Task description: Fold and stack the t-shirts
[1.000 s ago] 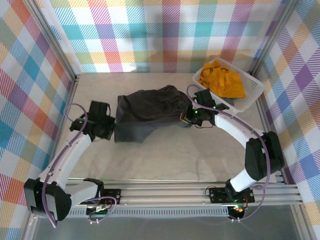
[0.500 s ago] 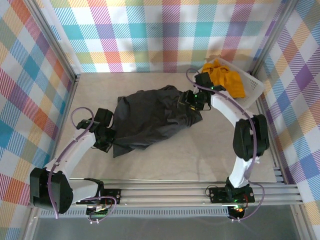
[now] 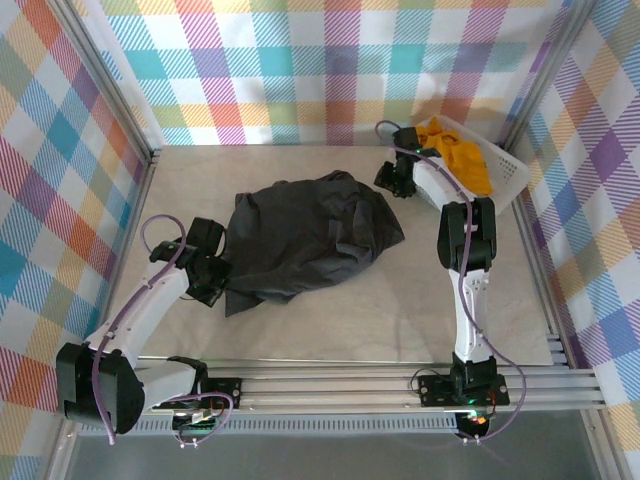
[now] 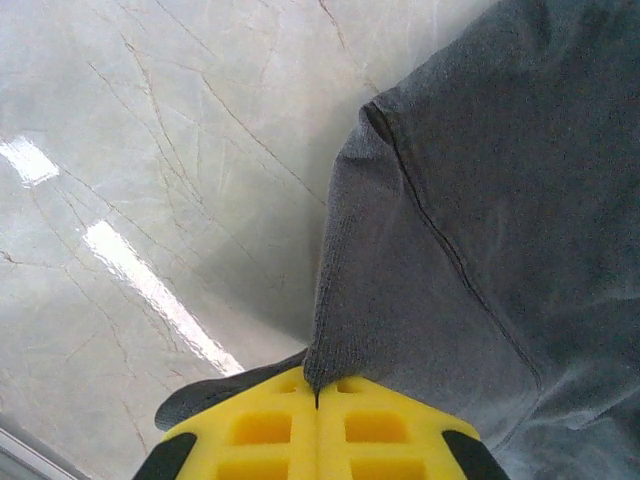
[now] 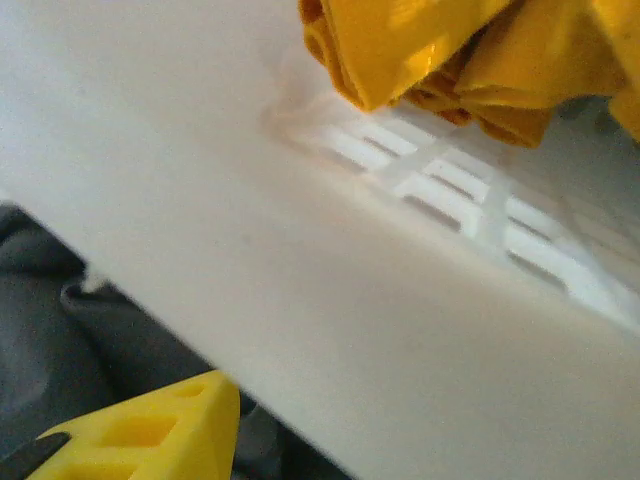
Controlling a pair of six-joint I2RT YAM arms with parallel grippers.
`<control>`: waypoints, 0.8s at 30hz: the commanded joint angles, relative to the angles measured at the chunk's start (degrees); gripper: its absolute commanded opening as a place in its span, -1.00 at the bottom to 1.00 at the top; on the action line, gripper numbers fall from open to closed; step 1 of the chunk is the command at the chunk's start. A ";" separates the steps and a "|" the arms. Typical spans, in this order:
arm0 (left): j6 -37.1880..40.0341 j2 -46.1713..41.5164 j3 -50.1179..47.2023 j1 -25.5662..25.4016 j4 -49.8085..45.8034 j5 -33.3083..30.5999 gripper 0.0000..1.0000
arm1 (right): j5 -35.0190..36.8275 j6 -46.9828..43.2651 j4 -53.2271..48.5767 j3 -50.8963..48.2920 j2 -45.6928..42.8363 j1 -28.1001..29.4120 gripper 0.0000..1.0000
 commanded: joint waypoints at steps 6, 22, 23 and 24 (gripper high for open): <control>0.17 -1.79 0.02 -0.14 -1.39 0.46 -0.95 | -0.42 -0.75 -3.83 15.24 6.90 -7.04 -0.05; 0.43 -1.00 2.41 1.04 -4.12 -5.84 -0.95 | -7.41 7.24 12.25 -27.15 -23.58 -2.34 -0.02; 0.64 -1.00 2.63 1.17 -4.23 -6.13 -0.95 | -7.56 8.12 12.29 -30.10 -24.79 -2.03 -0.04; 0.76 -1.00 2.86 1.31 -4.30 -6.31 -0.96 | -7.99 8.88 12.79 -32.63 -25.63 -1.93 -0.06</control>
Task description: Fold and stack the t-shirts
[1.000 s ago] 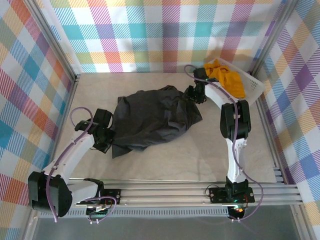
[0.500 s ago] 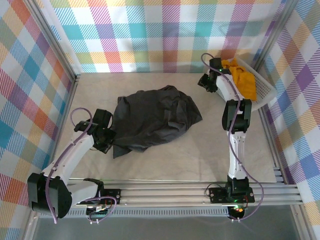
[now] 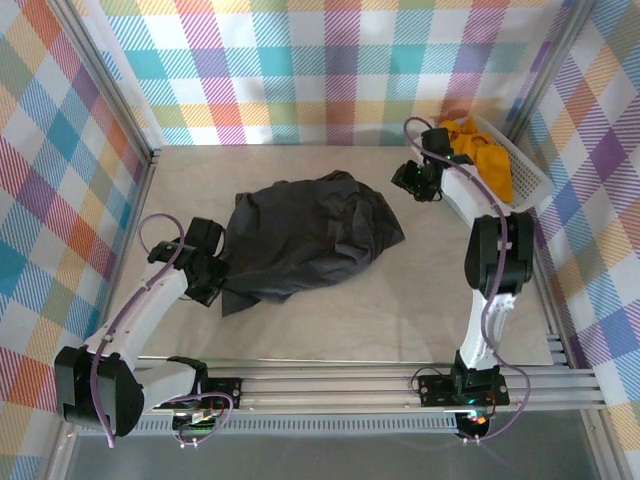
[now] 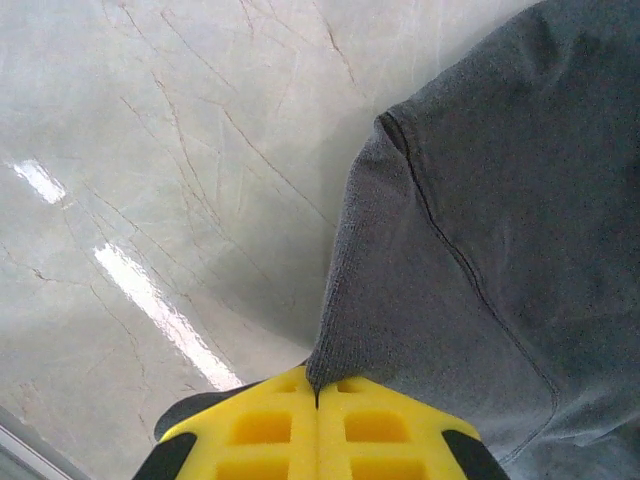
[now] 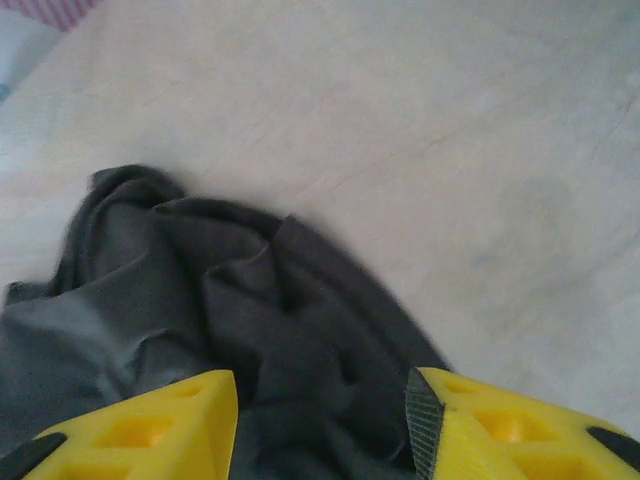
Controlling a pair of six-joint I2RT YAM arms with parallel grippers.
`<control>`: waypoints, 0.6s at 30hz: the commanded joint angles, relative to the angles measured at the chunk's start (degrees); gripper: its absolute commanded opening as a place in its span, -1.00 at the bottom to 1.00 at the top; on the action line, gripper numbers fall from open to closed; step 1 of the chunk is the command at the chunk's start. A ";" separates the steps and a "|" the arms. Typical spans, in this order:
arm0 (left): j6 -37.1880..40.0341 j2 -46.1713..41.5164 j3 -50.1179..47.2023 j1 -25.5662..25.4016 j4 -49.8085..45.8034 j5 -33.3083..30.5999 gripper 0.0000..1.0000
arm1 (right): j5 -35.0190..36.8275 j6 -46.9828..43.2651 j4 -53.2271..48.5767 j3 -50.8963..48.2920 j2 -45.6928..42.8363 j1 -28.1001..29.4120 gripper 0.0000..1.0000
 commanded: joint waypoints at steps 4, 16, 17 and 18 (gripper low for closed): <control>1.00 -0.22 2.78 1.26 -3.98 -4.20 -0.96 | -4.87 7.46 5.25 -11.29 -1.70 1.25 -0.12; 1.20 0.35 3.07 1.75 -3.99 -4.22 -0.96 | -6.01 8.04 1.31 -6.17 7.09 3.31 -0.12; 1.16 0.36 3.11 1.81 -3.95 -4.15 -0.97 | -6.12 7.78 0.41 -5.56 7.55 3.39 -0.15; 1.06 0.35 3.02 1.84 -3.79 -4.16 -0.96 | -6.02 7.60 -0.55 -5.24 7.71 3.50 -0.16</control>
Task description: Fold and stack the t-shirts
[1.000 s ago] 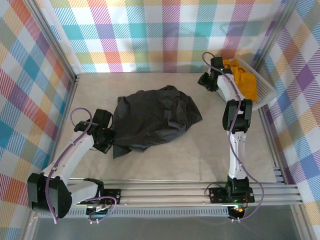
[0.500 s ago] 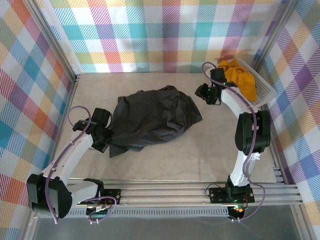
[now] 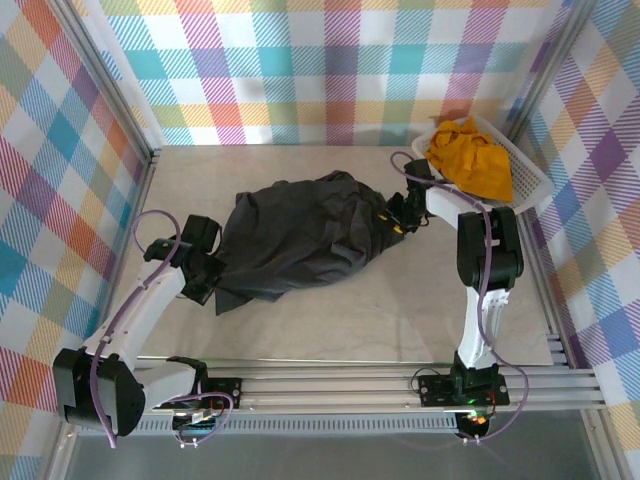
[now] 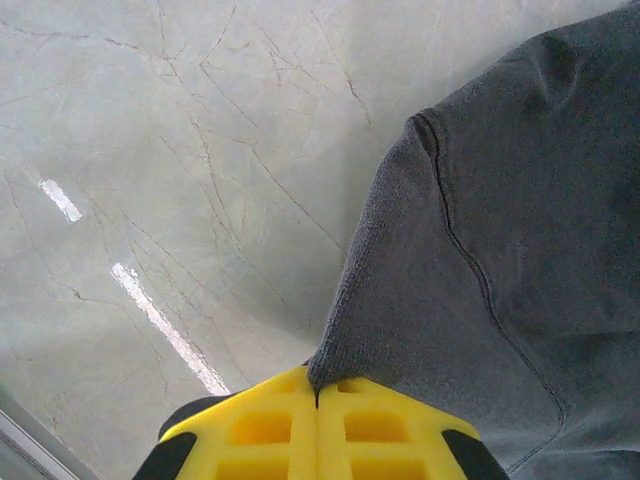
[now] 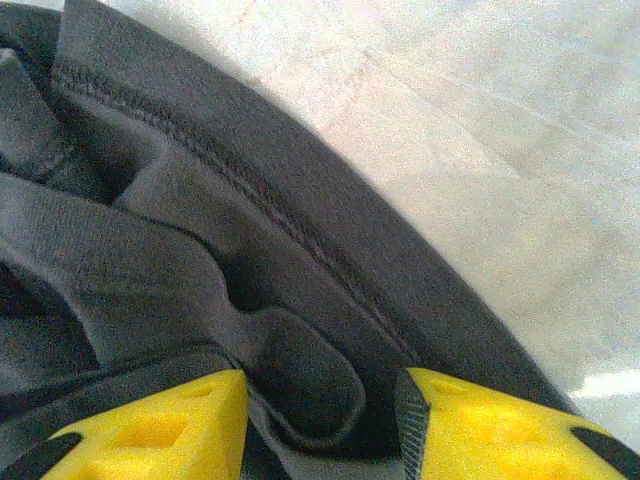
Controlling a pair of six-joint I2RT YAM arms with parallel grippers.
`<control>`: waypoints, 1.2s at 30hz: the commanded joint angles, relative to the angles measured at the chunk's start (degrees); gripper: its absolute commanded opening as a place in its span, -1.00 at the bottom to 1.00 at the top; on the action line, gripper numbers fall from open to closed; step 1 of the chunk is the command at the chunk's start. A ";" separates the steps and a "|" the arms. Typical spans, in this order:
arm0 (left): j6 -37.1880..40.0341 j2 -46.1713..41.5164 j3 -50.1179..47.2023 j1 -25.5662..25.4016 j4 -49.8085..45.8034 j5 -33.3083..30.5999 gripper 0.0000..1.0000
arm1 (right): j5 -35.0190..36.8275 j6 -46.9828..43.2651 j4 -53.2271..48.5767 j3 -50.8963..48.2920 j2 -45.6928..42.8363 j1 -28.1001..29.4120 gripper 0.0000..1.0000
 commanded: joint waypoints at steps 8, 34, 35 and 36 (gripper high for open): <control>0.96 0.90 1.88 0.96 -1.02 -1.07 -0.96 | 0.15 0.39 -3.24 -1.23 -1.17 0.90 -0.80; 4.35 2.72 8.41 1.70 -4.00 -3.80 -0.98 | 16.45 -6.50 -12.88 -8.26 -24.85 -4.62 -1.00; 4.44 2.51 8.31 1.82 -4.09 -3.83 -0.98 | 16.27 -6.96 -12.75 -8.80 -24.98 -5.40 -1.00; 4.64 2.45 8.23 1.91 -4.17 -3.81 -0.98 | 15.95 -7.37 -12.62 -9.17 -24.89 -5.97 -1.00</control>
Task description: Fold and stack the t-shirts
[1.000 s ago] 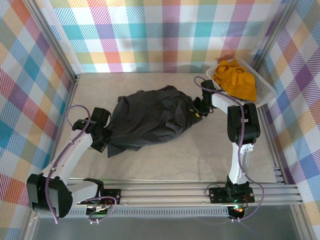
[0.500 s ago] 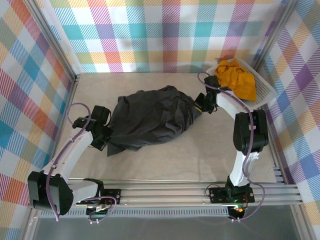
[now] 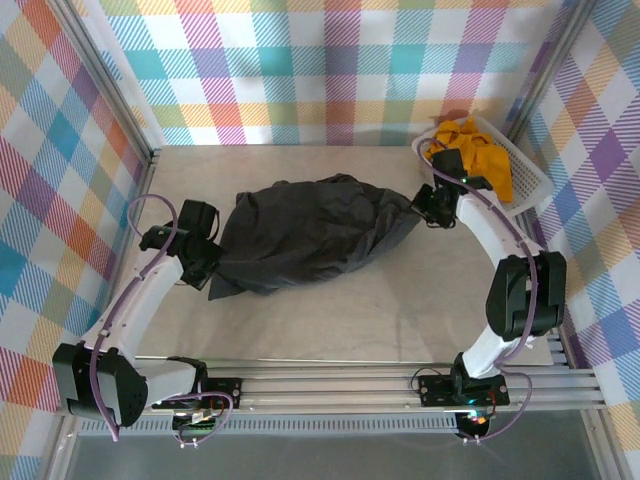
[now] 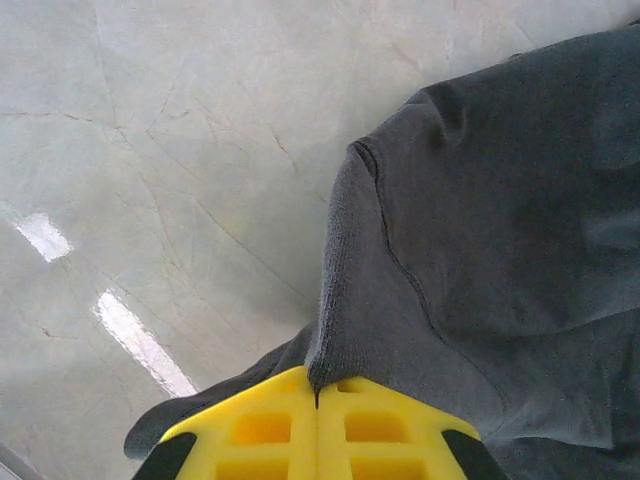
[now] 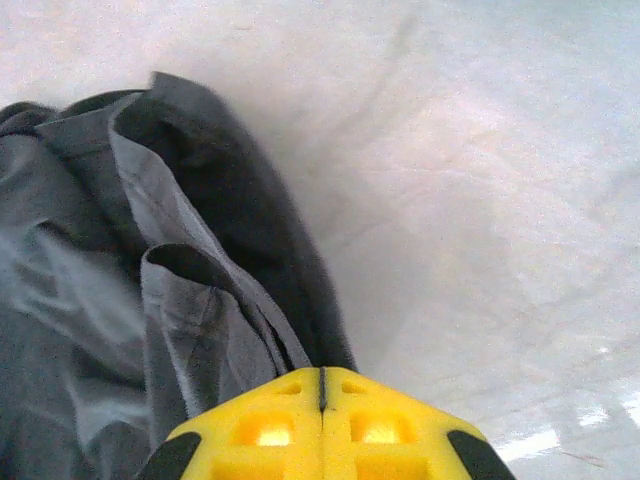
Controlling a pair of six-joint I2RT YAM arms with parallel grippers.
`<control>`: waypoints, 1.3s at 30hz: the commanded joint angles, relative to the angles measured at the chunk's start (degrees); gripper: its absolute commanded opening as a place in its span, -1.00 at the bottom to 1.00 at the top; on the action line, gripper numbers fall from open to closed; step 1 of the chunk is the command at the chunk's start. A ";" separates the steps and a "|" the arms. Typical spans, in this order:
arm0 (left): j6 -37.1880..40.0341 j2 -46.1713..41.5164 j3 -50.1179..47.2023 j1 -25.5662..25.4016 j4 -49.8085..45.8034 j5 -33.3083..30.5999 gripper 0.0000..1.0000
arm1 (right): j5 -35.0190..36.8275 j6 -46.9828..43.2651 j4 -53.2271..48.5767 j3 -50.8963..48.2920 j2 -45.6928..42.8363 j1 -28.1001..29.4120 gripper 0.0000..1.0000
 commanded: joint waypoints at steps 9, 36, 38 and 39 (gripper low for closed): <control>3.22 -0.26 2.03 2.81 -4.23 -2.26 -0.97 | 4.57 -2.97 -3.39 -3.77 -0.85 -4.45 -1.00; 3.09 2.64 -2.60 2.83 0.18 1.97 -0.98 | -10.69 7.23 8.04 -6.95 7.02 -2.08 -0.21; 3.22 2.81 -2.42 2.83 0.19 2.13 -0.98 | -11.25 6.79 8.22 -5.65 9.59 -2.08 -0.25; 3.26 2.85 -2.42 2.81 0.11 2.06 -0.98 | -11.54 6.70 7.98 -5.12 10.63 -2.08 -0.27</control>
